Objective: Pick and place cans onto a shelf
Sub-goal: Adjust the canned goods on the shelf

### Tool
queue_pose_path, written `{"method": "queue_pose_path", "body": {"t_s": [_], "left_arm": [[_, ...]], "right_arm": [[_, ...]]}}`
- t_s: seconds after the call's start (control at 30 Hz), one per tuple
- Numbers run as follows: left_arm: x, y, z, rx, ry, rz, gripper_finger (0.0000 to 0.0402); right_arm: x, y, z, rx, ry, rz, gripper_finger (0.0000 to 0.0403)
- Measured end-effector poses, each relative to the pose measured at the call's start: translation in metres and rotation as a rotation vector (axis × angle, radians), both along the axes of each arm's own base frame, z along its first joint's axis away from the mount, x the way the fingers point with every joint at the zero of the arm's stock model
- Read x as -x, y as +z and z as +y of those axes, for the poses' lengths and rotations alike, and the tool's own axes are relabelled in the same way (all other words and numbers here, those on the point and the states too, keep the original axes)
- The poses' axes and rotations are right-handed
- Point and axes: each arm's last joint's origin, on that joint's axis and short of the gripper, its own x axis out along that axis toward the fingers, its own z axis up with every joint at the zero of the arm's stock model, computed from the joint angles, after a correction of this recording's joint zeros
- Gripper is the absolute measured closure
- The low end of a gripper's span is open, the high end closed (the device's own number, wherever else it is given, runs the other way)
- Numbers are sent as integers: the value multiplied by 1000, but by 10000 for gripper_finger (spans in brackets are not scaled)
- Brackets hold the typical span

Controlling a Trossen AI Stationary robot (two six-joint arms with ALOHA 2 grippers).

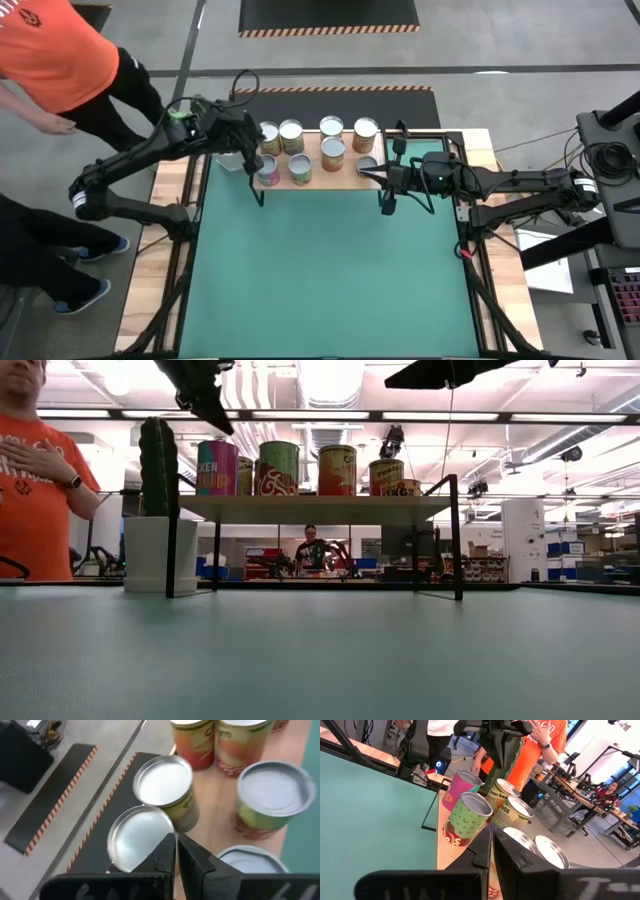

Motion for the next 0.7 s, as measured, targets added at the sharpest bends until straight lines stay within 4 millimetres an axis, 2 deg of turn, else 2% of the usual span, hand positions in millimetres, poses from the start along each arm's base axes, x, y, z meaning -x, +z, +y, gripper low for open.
{"method": "queue_pose_path", "body": {"t_s": [0.4, 0.7], "left_arm": [[-2, -12, -30, 7, -102, -65, 401], [2, -6, -47, 22, -154, -116, 401]], "right_arm": [[0, 0, 0, 0, 0, 0, 394], [-2, -3, 1, -29, 40, 13, 394]]}}
